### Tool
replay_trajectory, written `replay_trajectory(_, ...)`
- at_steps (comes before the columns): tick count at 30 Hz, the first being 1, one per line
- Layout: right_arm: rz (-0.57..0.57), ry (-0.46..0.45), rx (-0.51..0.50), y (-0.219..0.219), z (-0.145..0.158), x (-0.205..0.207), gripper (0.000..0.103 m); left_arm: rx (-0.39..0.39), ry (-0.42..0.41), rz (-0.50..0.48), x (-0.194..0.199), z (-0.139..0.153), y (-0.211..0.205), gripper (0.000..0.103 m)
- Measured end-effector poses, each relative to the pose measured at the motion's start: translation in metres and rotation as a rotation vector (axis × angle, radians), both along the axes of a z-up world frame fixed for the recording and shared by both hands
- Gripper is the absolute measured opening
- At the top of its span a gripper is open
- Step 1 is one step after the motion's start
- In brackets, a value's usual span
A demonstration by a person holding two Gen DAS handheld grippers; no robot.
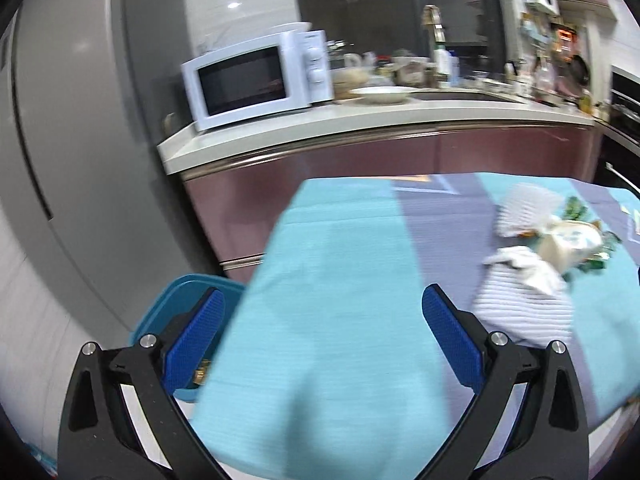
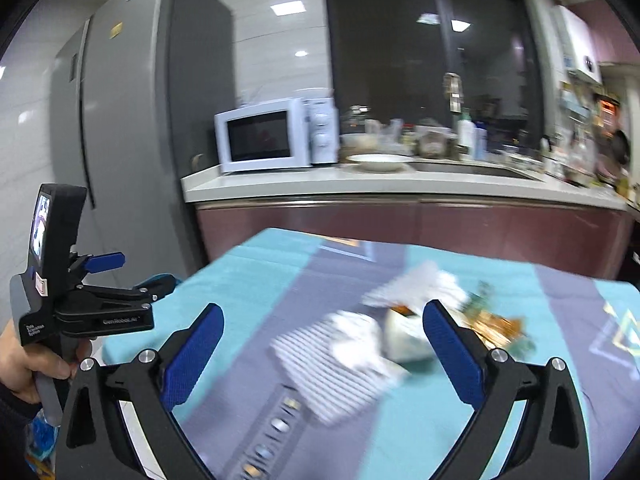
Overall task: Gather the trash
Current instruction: 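Swing both tools back over the table toward the trash, then grasp the white foam net with the left tool while the right tool grasps a green wrapper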
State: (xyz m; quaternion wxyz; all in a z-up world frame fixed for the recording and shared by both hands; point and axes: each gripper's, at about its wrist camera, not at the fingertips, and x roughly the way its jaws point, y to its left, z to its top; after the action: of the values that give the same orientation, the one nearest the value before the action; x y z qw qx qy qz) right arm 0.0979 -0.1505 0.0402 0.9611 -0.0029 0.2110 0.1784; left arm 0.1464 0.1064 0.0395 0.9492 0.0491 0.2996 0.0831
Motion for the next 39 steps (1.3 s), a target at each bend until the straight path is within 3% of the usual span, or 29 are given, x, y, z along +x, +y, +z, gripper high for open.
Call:
replay_trajectory(5,-0.103,0.015,0.015,-0.04,-0.013,-0.014,0.096,-0.016,0.01,-0.076,-0.002,-0.005,-0.043,0.097)
replay_trajectory(11,-0.203,0.037,0.014,-0.076,-0.03,-0.028,0.096,-0.122,0.02,-0.171,-0.017,-0.015,-0.08,0.097)
replay_trajectory(15,-0.255,0.067,0.014,-0.097,-0.047,-0.034,0.096,-0.206,0.019,-0.24,-0.027,-0.023,-0.087,0.097)
replay_trajectory(22,-0.261,0.12,0.029,-0.107,-0.07,-0.029,0.096,-0.269,0.087,-0.3,-0.025,-0.047,-0.096,0.097)
replay_trajectory(31,-0.266,0.134,0.047,-0.112,-0.071,-0.004,0.096,-0.271,0.179,-0.36,0.028,-0.068,-0.117,0.097)
replay_trajectory(33,-0.272,0.146,0.057,-0.115,-0.073,0.001,0.096,-0.226,0.245,-0.364,0.046,-0.076,-0.127,0.097)
replay_trajectory(37,-0.27,0.166,0.06,-0.117,-0.077,0.011,0.096,-0.155,0.295,-0.385,0.074,-0.086,-0.14,0.097)
replay_trajectory(39,-0.267,0.172,0.062,-0.117,-0.079,0.016,0.096,-0.164,0.344,-0.404,0.088,-0.093,-0.142,0.097)
